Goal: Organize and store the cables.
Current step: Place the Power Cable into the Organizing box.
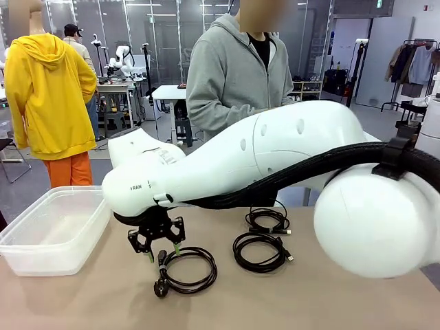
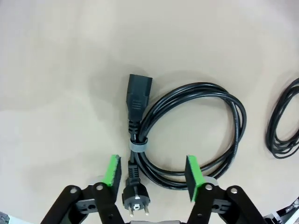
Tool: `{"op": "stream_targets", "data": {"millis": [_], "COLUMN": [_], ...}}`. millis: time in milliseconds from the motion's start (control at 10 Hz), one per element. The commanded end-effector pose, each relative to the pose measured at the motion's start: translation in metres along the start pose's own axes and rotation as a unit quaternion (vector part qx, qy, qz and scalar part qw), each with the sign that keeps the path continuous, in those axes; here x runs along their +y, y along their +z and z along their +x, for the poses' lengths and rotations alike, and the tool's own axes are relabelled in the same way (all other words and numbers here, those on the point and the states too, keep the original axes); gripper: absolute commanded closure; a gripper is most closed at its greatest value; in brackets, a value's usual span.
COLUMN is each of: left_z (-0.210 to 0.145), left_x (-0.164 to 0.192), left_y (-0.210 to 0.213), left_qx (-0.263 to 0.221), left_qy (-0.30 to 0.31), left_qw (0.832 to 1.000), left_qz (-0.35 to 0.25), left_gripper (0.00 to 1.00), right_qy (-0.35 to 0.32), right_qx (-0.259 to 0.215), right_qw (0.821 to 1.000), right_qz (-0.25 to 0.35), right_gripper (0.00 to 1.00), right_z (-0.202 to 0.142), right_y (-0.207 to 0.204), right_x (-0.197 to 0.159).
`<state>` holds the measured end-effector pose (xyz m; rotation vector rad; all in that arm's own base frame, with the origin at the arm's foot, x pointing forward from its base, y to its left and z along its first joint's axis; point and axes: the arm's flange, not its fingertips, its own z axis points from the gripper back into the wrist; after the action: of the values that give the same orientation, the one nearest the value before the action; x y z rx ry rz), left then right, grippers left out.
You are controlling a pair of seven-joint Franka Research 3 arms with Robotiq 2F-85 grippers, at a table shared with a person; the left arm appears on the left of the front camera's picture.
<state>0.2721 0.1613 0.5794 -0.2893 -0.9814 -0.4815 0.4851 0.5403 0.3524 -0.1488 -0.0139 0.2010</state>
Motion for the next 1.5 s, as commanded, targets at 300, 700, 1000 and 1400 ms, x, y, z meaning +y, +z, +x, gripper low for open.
{"op": "stream_targets", "data": {"millis": [300, 700, 1000, 1400], "left_z": [0.000, 0.000, 0.000, 0.000], "left_x": [0.000, 0.000, 0.000, 0.000], "left_y": [0.000, 0.000, 0.000, 0.000], "left_qx": [0.001, 0.001, 0.001, 0.001], "left_qy": [-0.001, -0.001, -0.001, -0.001], "left_qw": [1.000, 1.000, 1.000, 1.000], "left_qz": [0.001, 0.001, 0.001, 0.001], "left_gripper": [0.00, 0.00, 0.00, 0.00], "right_qy": [0.070, 0.128, 0.112, 0.102], "right_qx": [-0.068, -0.168, -0.213, -0.215], "right_qw": [0.989, 0.963, 0.951, 0.955], "right_qz": [0.113, 0.165, 0.192, 0.177], "right_gripper": [0.00, 0.00, 0.00, 0.00], "right_z": [-0.039, -0.099, -0.134, -0.136], "right_y": [0.038, 0.069, 0.067, 0.070], "right_x": [-0.094, -0.207, -0.267, -0.273]}}
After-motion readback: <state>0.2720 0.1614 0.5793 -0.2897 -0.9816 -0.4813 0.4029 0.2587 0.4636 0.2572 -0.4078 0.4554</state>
